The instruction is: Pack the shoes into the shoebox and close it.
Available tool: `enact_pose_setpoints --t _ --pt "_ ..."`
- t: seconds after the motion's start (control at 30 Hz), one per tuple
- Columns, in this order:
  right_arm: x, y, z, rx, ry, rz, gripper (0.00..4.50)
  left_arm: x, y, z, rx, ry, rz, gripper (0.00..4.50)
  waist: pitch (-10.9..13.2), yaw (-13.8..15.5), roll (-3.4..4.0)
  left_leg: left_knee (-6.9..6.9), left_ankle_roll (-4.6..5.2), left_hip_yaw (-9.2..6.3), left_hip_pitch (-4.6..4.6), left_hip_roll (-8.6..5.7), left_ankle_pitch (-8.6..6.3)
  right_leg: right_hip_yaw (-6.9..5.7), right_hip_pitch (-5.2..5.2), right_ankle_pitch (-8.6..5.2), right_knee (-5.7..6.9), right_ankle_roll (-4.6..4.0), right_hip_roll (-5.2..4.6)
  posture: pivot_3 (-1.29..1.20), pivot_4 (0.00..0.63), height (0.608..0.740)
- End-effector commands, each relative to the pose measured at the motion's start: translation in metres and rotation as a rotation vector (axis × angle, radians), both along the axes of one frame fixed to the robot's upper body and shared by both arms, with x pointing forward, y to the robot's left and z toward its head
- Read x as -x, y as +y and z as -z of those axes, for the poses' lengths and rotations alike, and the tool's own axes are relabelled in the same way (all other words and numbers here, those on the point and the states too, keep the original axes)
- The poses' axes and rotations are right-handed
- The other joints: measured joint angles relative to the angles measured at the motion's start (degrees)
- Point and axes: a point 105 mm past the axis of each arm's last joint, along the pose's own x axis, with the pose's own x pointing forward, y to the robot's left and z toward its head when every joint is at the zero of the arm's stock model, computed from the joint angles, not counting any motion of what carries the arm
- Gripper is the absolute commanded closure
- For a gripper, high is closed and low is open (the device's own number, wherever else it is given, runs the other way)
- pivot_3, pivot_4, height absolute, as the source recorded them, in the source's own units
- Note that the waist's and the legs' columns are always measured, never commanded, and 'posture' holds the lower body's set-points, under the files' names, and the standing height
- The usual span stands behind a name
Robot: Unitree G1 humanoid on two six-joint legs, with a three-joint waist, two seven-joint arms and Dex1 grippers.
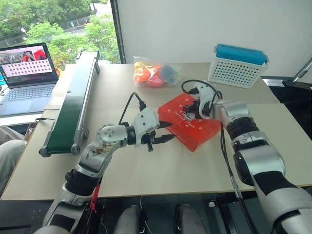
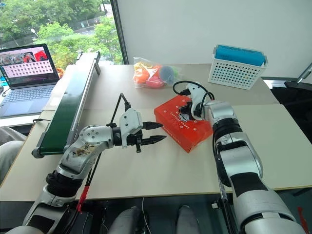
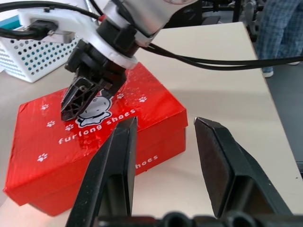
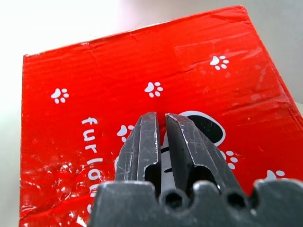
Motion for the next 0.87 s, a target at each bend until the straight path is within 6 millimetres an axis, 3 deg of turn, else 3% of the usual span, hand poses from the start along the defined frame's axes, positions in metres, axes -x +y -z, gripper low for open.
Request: enact_pose_setpoints --t 0.03,0.13,0.23,0.33,0.4,0.6,0.87 --pt "0.008 -0.014 0.014 -0.027 0.062 0.063 3.8 -0.004 0.008 -0.01 0.022 -0.039 -0.059 2.47 -0.02 0.05 -0.03 0.0 -0.05 0.0 -0.01 0.0 0.03 0.0 0.0 0.0 0.0 0.0 0.0 0.0 0.15 0.705" --pt "0.012 -0.022 -0.031 -0.103 -0.045 0.086 3.8 -0.017 0.019 -0.01 0.058 -0.028 -0.17 2.47 -0.01 0.44 -0.03 0.0 -0.33 -0.01 -0.12 -0.02 0.19 0.0 -0.09 0.0 -0.01 -0.01 -0.04 0.0 0.15 0.705" --pt "0.031 -0.036 -0.084 -0.224 -0.195 0.127 3.8 -0.029 0.03 -0.011 0.095 -0.03 -0.296 2.47 0.02 0.8 -0.01 0.01 -0.36 -0.05 -0.47 -0.03 0.22 -0.05 -0.4 0.01 0.01 -0.01 -0.07 0.0 0.15 0.705" --pt "0.055 -0.06 -0.11 -0.175 -0.375 0.181 3.8 -0.042 0.041 -0.009 0.135 -0.025 -0.429 2.47 0.03 1.07 0.01 0.04 -0.38 -0.03 -1.01 -0.06 0.24 -0.05 -0.95 0.04 0.1 -0.01 -0.1 0.0 0.15 0.705" --pt "0.073 -0.086 -0.102 -0.014 -0.47 0.244 3.8 -0.049 0.049 -0.008 0.181 -0.013 -0.527 2.47 0.02 1.54 -0.01 0.05 -0.39 -0.01 -1.14 -0.08 0.25 -0.06 -1.1 0.04 0.13 -0.01 -0.09 0.0 0.15 0.705" --pt "0.103 -0.14 -0.067 0.163 -0.498 0.461 3.8 -0.064 0.077 0.005 0.285 0.053 -0.759 2.47 0.0 1.67 -0.15 0.14 -0.31 0.08 -1.11 -0.07 0.28 -0.04 -1.03 0.04 0.01 0.01 -0.08 0.0 0.15 0.705" --pt "0.112 -0.151 -0.064 0.174 -0.565 0.547 3.8 -0.069 0.085 0.007 0.33 0.066 -0.838 2.47 0.01 1.1 -0.17 0.09 -0.38 0.06 -1.08 -0.05 0.34 0.0 -1.09 0.05 0.09 0.0 -0.03 0.0 0.15 0.705"
